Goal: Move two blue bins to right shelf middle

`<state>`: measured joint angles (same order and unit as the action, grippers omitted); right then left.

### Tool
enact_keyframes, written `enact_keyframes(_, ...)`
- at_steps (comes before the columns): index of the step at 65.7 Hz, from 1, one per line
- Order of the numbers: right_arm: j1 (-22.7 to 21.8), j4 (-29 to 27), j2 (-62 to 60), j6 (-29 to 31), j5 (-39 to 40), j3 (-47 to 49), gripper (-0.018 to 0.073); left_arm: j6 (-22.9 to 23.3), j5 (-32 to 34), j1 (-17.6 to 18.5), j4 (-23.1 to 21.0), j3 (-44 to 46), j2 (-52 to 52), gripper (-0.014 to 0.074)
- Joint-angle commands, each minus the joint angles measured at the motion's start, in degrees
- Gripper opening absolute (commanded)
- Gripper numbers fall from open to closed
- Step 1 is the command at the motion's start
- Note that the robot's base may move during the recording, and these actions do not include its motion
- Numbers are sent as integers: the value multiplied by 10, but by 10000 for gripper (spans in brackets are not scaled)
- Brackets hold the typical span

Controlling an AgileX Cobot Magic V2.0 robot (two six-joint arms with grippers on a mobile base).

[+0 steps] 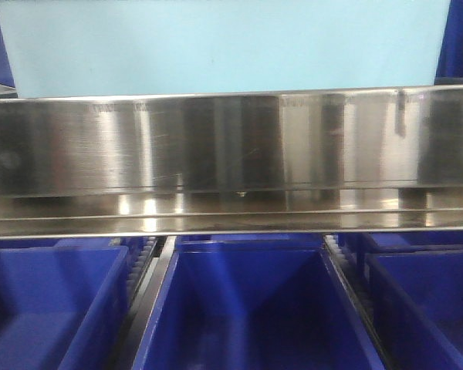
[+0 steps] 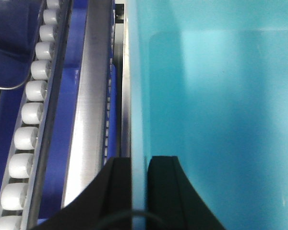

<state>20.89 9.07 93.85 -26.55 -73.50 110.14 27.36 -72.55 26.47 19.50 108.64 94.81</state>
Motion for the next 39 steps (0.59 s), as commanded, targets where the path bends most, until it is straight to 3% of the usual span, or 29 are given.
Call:
enact_keyframes(1,4,-35,-6,-1,35,5,-162,-11,26,5,-29,0,-4,-111)
enact_keyframes(39,4,-54,-19,-1,35,-5,-162,-33,26,5,-57,0,-13,-111)
